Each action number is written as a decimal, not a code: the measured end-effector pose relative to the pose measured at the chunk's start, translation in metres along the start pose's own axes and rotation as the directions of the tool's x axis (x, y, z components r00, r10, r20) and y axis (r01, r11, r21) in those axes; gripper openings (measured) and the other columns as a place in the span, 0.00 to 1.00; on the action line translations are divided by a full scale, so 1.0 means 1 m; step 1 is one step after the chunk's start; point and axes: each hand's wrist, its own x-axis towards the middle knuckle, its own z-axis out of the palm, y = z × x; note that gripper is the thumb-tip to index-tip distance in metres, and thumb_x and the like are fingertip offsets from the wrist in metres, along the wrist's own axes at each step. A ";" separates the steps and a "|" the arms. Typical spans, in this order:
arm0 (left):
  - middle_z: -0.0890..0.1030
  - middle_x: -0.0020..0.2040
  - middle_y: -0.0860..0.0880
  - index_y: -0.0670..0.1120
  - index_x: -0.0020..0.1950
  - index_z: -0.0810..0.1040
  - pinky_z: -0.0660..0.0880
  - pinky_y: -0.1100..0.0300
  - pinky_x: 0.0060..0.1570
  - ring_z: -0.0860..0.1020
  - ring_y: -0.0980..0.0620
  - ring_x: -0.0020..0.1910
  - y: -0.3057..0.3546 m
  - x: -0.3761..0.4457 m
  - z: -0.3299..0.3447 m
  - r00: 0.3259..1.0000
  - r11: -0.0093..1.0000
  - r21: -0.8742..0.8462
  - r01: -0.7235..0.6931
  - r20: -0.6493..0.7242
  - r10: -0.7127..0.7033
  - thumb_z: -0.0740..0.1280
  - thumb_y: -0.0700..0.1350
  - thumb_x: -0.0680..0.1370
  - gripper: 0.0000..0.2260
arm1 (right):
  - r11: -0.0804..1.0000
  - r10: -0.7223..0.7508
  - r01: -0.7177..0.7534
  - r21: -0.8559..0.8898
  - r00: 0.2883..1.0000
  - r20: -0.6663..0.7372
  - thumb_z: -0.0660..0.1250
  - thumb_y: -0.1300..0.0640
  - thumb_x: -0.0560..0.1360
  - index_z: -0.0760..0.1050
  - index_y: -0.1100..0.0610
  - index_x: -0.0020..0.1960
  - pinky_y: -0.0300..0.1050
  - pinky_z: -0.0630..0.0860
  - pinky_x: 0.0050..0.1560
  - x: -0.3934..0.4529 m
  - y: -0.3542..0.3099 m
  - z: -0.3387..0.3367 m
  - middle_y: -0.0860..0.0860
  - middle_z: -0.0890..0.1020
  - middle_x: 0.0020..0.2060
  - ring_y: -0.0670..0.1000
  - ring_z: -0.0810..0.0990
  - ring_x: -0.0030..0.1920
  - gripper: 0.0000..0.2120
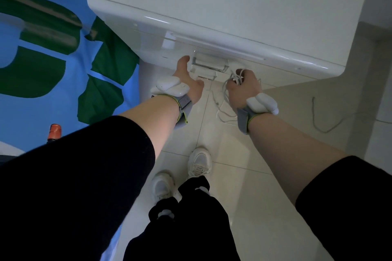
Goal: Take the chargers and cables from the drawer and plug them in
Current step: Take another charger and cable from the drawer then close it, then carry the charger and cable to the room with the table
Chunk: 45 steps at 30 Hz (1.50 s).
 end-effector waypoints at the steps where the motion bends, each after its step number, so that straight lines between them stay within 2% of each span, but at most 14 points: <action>1: 0.73 0.67 0.40 0.47 0.76 0.54 0.71 0.53 0.55 0.69 0.49 0.49 0.000 -0.007 -0.004 1.000 1.000 -0.015 -0.008 0.010 0.008 0.63 0.41 0.76 0.30 | 1.000 0.002 -0.002 0.008 1.000 0.008 0.62 0.51 0.75 0.70 0.53 0.65 0.41 0.66 0.46 -0.007 -0.002 -0.003 0.49 0.75 0.46 0.52 0.73 0.44 0.19; 3: 0.71 0.66 0.39 0.50 0.76 0.53 0.70 0.58 0.50 0.71 0.48 0.48 -0.002 -0.022 -0.012 0.999 0.997 -0.074 0.001 0.036 0.002 0.61 0.41 0.77 0.30 | 1.000 -0.002 0.001 0.031 1.000 0.028 0.63 0.51 0.74 0.71 0.52 0.63 0.40 0.66 0.45 -0.023 -0.008 -0.011 0.49 0.78 0.49 0.51 0.74 0.45 0.19; 5: 0.70 0.67 0.40 0.51 0.76 0.53 0.73 0.54 0.56 0.75 0.42 0.53 -0.006 -0.036 -0.016 0.998 0.995 -0.090 0.037 0.049 -0.032 0.61 0.42 0.77 0.29 | 0.998 0.006 -0.009 0.068 0.999 0.038 0.63 0.51 0.73 0.73 0.53 0.62 0.38 0.67 0.43 -0.037 -0.010 -0.014 0.50 0.80 0.51 0.50 0.76 0.45 0.18; 7: 0.71 0.65 0.41 0.51 0.76 0.54 0.73 0.50 0.60 0.76 0.39 0.56 -0.007 -0.057 -0.030 0.998 0.991 -0.118 0.056 0.033 -0.053 0.62 0.43 0.77 0.29 | 0.994 0.001 -0.005 0.112 1.000 0.031 0.63 0.52 0.72 0.75 0.52 0.59 0.36 0.67 0.37 -0.063 -0.021 -0.022 0.50 0.81 0.49 0.49 0.76 0.42 0.16; 9: 0.75 0.58 0.43 0.51 0.75 0.56 0.74 0.54 0.55 0.78 0.40 0.52 -0.008 -0.077 -0.044 0.998 0.992 -0.113 0.063 0.010 -0.063 0.62 0.44 0.76 0.29 | 0.986 0.003 -0.003 0.165 1.000 -0.003 0.64 0.53 0.71 0.76 0.50 0.56 0.33 0.66 0.34 -0.087 -0.034 -0.030 0.49 0.81 0.45 0.48 0.76 0.39 0.14; 11: 0.75 0.53 0.46 0.51 0.75 0.58 0.73 0.56 0.52 0.79 0.41 0.50 -0.008 -0.102 -0.063 0.997 0.989 -0.129 0.073 -0.003 -0.074 0.62 0.45 0.76 0.28 | 0.976 -0.010 0.014 0.215 1.000 -0.022 0.64 0.54 0.71 0.76 0.49 0.55 0.34 0.67 0.35 -0.116 -0.049 -0.038 0.49 0.82 0.43 0.48 0.77 0.39 0.12; 15: 0.79 0.55 0.41 0.49 0.72 0.63 0.77 0.48 0.57 0.80 0.38 0.51 -0.004 -0.147 -0.094 0.994 0.981 -0.163 0.108 -0.018 -0.112 0.62 0.45 0.74 0.26 | 0.962 -0.005 0.010 0.273 1.000 -0.016 0.64 0.55 0.72 0.76 0.50 0.56 0.38 0.70 0.38 -0.163 -0.074 -0.054 0.49 0.83 0.43 0.50 0.79 0.42 0.13; 20: 0.81 0.55 0.38 0.45 0.66 0.69 0.76 0.49 0.57 0.80 0.38 0.52 0.001 -0.207 -0.136 0.991 0.964 -0.248 0.093 -0.068 -0.113 0.62 0.43 0.73 0.21 | 0.958 -0.055 0.055 0.281 0.998 -0.006 0.65 0.55 0.72 0.76 0.49 0.57 0.39 0.70 0.41 -0.223 -0.109 -0.070 0.50 0.84 0.43 0.51 0.79 0.41 0.13; 25: 0.80 0.55 0.39 0.44 0.63 0.72 0.76 0.49 0.53 0.75 0.44 0.41 -0.003 -0.268 -0.188 0.981 0.927 -0.371 0.063 -0.147 -0.126 0.64 0.42 0.73 0.18 | 0.951 -0.176 0.162 0.265 0.984 0.030 0.65 0.54 0.70 0.76 0.47 0.53 0.48 0.78 0.50 -0.287 -0.156 -0.084 0.53 0.84 0.46 0.55 0.80 0.45 0.12; 31: 0.81 0.50 0.44 0.47 0.61 0.73 0.77 0.46 0.55 0.80 0.40 0.47 -0.011 -0.327 -0.246 0.953 0.878 -0.479 0.018 -0.257 -0.160 0.65 0.45 0.72 0.17 | 0.915 -0.298 0.266 0.305 0.953 0.062 0.67 0.53 0.65 0.79 0.48 0.50 0.47 0.76 0.43 -0.350 -0.213 -0.094 0.42 0.82 0.32 0.49 0.75 0.34 0.14; 34: 0.78 0.46 0.43 0.46 0.61 0.72 0.78 0.46 0.52 0.76 0.43 0.41 -0.017 -0.356 -0.277 0.938 0.823 -0.567 -0.023 -0.297 -0.179 0.66 0.44 0.73 0.17 | 0.889 -0.388 0.350 0.297 0.918 0.080 0.68 0.54 0.65 0.79 0.48 0.49 0.45 0.75 0.42 -0.381 -0.246 -0.098 0.46 0.83 0.39 0.49 0.76 0.35 0.13; 37: 0.77 0.43 0.43 0.48 0.57 0.70 0.78 0.51 0.42 0.74 0.44 0.37 -0.024 -0.388 -0.307 0.901 0.763 -0.643 -0.062 -0.365 -0.235 0.66 0.44 0.74 0.13 | 0.843 -0.504 0.454 0.289 0.854 0.127 0.68 0.56 0.67 0.80 0.49 0.48 0.45 0.75 0.43 -0.413 -0.280 -0.104 0.47 0.83 0.38 0.48 0.77 0.35 0.10; 41: 0.76 0.40 0.42 0.48 0.61 0.70 0.70 0.54 0.37 0.72 0.44 0.37 -0.032 -0.423 -0.326 0.843 0.690 -0.715 -0.115 -0.438 -0.313 0.65 0.44 0.74 0.15 | 0.772 -0.634 0.565 0.292 0.717 0.289 0.68 0.57 0.71 0.78 0.49 0.48 0.48 0.77 0.49 -0.448 -0.316 -0.115 0.51 0.85 0.39 0.51 0.81 0.41 0.07; 45: 0.76 0.38 0.45 0.47 0.64 0.70 0.71 0.56 0.37 0.73 0.46 0.34 -0.039 -0.457 -0.330 0.767 0.627 -0.760 -0.173 -0.503 -0.398 0.65 0.45 0.75 0.17 | 0.689 -0.718 0.659 0.302 0.563 0.410 0.69 0.56 0.71 0.78 0.49 0.47 0.49 0.76 0.50 -0.474 -0.336 -0.123 0.52 0.85 0.40 0.51 0.81 0.44 0.06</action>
